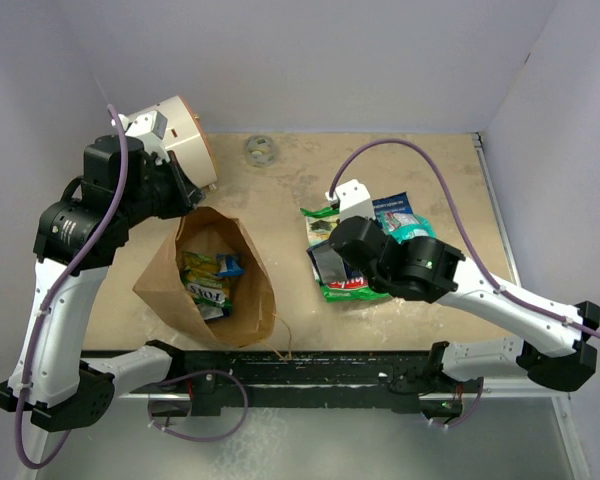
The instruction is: Take the snacks out of the paper bag
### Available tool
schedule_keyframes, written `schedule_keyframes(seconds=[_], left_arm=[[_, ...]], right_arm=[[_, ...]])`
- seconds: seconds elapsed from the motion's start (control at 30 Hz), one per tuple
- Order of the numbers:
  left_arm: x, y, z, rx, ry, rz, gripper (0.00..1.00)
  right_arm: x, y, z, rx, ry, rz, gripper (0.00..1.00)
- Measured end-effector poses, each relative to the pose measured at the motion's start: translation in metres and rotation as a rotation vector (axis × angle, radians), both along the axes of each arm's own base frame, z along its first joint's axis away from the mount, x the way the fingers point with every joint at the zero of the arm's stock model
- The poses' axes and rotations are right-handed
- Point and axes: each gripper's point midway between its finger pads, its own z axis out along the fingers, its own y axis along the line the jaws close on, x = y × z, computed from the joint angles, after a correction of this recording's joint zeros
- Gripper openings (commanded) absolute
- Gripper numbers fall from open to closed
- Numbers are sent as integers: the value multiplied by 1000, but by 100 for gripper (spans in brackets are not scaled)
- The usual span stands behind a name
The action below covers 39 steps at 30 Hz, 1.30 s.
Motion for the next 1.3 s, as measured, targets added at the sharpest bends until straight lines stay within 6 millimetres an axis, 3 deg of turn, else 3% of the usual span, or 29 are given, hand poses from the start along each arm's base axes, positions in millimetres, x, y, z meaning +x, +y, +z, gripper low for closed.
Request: schedule_keyframes(seconds=[0.23, 0.43, 0.63, 0.77, 0.93, 1.07, 1.17, 1.3], left_arm=[[-3, -1, 0, 0, -2, -17, 0], [-7, 0, -2, -2, -2, -19, 0], [-12, 2, 2, -8, -16, -20, 0], [-16, -4, 3, -22, -28, -63, 0], [-19, -13, 5, -9, -59, -147, 0], [-9, -15, 11, 29, -82, -172, 0], [-2, -14, 16, 58, -111, -179, 0], [3, -8, 18, 98, -138, -167, 0]], right_arm=[[-8, -18, -56, -138, 135, 25, 0], [7, -37, -77, -118, 197, 48, 0], [30, -35, -102, -105, 264, 112, 0], [55, -34, -124, -89, 318, 129, 0], [89, -35, -161, -79, 399, 117, 0], [107, -34, -189, -83, 481, 105, 0], [121, -33, -199, -92, 506, 89, 11], [131, -33, -200, -106, 511, 83, 39]])
